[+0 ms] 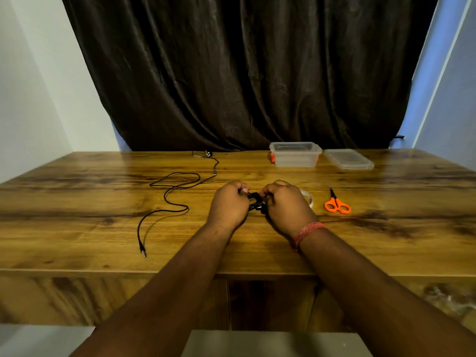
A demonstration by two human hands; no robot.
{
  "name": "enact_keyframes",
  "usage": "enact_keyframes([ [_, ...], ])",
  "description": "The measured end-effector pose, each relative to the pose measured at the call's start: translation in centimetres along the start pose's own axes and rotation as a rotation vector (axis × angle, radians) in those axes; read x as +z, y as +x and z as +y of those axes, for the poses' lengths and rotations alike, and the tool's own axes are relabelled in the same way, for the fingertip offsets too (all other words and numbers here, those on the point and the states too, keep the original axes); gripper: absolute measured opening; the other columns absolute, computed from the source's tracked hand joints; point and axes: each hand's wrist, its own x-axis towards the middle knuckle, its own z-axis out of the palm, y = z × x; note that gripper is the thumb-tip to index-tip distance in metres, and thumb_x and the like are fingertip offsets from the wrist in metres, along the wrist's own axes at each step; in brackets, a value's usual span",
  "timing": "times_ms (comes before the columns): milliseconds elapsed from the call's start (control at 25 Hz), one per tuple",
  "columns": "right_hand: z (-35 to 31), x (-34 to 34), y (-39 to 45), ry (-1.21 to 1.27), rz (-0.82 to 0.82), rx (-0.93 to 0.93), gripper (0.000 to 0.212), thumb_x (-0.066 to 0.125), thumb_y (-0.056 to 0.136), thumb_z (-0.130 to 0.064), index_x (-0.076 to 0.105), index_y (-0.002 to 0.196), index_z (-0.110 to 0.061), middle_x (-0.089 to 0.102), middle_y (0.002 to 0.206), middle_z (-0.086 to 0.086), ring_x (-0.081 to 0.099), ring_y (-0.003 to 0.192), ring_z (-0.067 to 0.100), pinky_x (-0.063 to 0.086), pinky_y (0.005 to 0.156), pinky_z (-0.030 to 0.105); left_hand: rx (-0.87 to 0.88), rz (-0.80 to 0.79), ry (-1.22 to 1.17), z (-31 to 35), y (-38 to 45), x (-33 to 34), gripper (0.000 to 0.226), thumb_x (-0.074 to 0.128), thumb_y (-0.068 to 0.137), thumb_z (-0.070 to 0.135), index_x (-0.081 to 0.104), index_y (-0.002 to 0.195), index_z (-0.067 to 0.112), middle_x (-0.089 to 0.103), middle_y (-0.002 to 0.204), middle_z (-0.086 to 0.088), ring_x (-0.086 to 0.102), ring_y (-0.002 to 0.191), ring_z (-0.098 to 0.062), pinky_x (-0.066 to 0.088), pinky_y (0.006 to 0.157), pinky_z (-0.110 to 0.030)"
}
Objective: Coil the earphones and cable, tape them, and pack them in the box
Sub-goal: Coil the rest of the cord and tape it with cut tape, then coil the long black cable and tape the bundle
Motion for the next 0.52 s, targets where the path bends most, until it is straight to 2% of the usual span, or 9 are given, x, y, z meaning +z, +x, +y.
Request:
enact_keyframes([
  [160, 0.1, -0.1, 0.0, -0.002, 0.024, 0.006, 0.028, 0.057, 0.087, 0.004, 0.07, 0.107, -0.011, 0.06, 0.112, 0.005, 0.057, 0.102, 0.022, 0.039, 0.081, 0.02, -0.051, 0.014, -0.06, 0.2, -0.2, -0.1, 0.027, 0.046, 0.098, 0.012, 0.069, 0.111, 0.018, 0.069, 0.11, -0.001, 0.063, 0.1, -0.019, 0.053, 0.091, -0.038],
  [320, 0.3, -0.5, 0.1, 0.032, 0.158, 0.033, 0.036, 0.053, 0.089, 0.005, 0.066, 0.117, -0.012, 0.056, 0.119, 0.002, 0.056, 0.106, 0.018, 0.043, 0.089, 0.021, -0.091, 0.079, -0.197, 0.5, -0.7, -0.8, 0.03, 0.045, 0.096, 0.008, 0.066, 0.113, 0.021, 0.066, 0.112, 0.003, 0.063, 0.1, -0.017, 0.054, 0.09, -0.041],
  [400, 0.2, -0.5, 0.1, 0.035, 0.216, 0.029, 0.035, 0.052, 0.089, 0.004, 0.064, 0.117, -0.013, 0.055, 0.12, 0.001, 0.055, 0.108, 0.018, 0.047, 0.093, 0.026, 0.013, 0.148, -0.149, 0.9, -1.5, -1.3, 0.031, 0.046, 0.094, 0.003, 0.065, 0.111, 0.02, 0.065, 0.113, 0.006, 0.06, 0.103, -0.013, 0.053, 0.091, -0.037],
  [520, -0.3, -0.6, -0.3, -0.053, 0.256, -0.047, 0.031, 0.053, 0.086, 0.001, 0.061, 0.113, -0.015, 0.055, 0.115, 0.002, 0.053, 0.109, 0.02, 0.051, 0.09, 0.038, 0.298, 0.205, 0.02, 2.1, -3.1, -2.2, 0.027, 0.049, 0.091, 0.0, 0.065, 0.103, 0.019, 0.065, 0.106, 0.006, 0.058, 0.101, -0.01, 0.051, 0.09, -0.034],
])
